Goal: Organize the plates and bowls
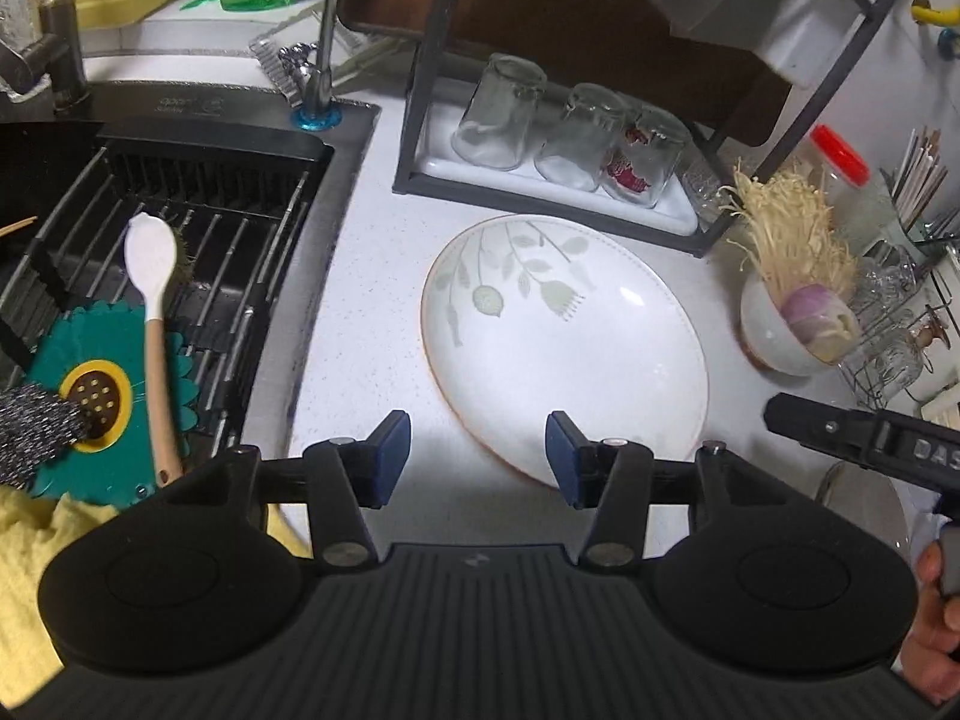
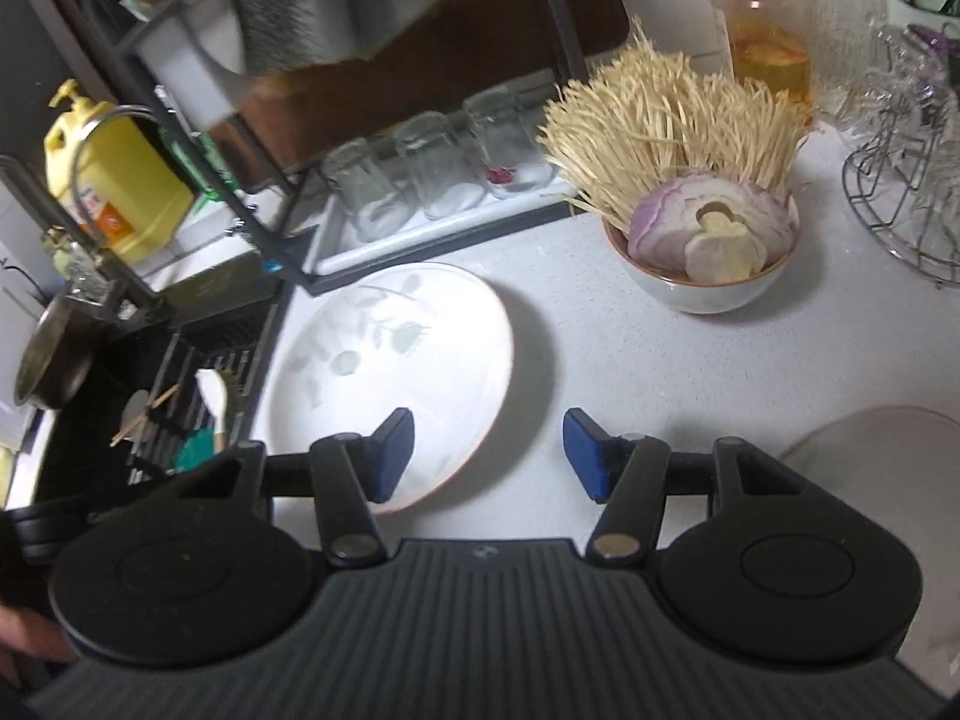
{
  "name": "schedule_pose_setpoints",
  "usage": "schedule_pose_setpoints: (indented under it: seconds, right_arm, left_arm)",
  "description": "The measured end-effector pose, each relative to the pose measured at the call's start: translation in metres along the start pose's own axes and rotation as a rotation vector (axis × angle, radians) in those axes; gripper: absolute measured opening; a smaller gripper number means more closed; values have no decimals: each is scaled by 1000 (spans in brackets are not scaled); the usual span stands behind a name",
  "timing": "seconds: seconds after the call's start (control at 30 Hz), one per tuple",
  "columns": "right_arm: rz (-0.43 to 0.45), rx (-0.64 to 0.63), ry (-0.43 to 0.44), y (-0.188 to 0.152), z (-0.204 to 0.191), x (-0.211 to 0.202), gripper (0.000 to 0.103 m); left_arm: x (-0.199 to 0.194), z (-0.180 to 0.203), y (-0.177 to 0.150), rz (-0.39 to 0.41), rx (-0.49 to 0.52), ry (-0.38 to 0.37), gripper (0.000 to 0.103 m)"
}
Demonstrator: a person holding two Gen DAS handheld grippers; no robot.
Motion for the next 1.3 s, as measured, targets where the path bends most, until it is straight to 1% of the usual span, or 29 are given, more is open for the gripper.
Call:
schedule_pose_setpoints:
  seconds: [0.2,0.23,0.27,0.4,0.47,0.67,0.7,0.73,0.77,0.8,0.83,0.9,0.97,1.07,1.2,1.3]
  right_arm:
    - [-18,-17,-15,9,8,38,58]
    - [-21,-20,-18,10,9,43,53]
    - [-26,-25,-18,11,9,48,52]
    - [-37,-32,-17,12,10,62,51]
    - [-38,-31,-20,13,11,68,48]
    - [-47,-31,23,11,13,85,29]
    - [-44,-37,33,11,11,85,23]
    - [-42,-43,41,11,10,86,18]
    - [-42,-47,48,11,8,87,16]
    - [-43,-50,55,12,7,87,15]
    - [-42,-51,55,12,6,88,15]
    - [-42,-50,62,12,6,89,15]
    - [-48,-52,67,12,7,89,14]
    - [-64,-68,58,12,6,83,14]
    - [-64,-85,61,10,2,71,14]
    - [-83,-72,67,7,0,62,14]
  left_arm:
    - [28,-5,9,-8,-20,21,56]
    - [34,-7,10,-12,-27,23,56]
    - [39,-8,10,-21,-37,29,56]
    - [56,-13,12,-49,-66,22,56]
    - [60,-13,14,-41,-58,28,55]
    - [66,-12,20,-29,-45,16,54]
    - [67,-11,21,-25,-43,16,54]
    - [68,-11,21,-23,-39,15,49]
    - [68,-10,22,-22,-38,14,44]
    - [69,-10,22,-22,-41,7,43]
    - [70,-11,23,-25,-45,-5,39]
    - [70,-10,23,-24,-48,-7,39]
    - [69,-12,22,-25,-53,-18,36]
    - [66,-18,21,-42,-100,-54,36]
    - [56,-17,16,-44,-85,-58,36]
    - [46,-20,14,-55,-100,-72,36]
Point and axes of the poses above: each gripper's, at about its wrist camera, not at the fingertips, and x roughly the way its jaws point, z to its right, y to its top, the point moved 2 cm from there along x, roughly the way its jaws point, and after that the axes turned 1 degree about -x, right-handed, at the moved point
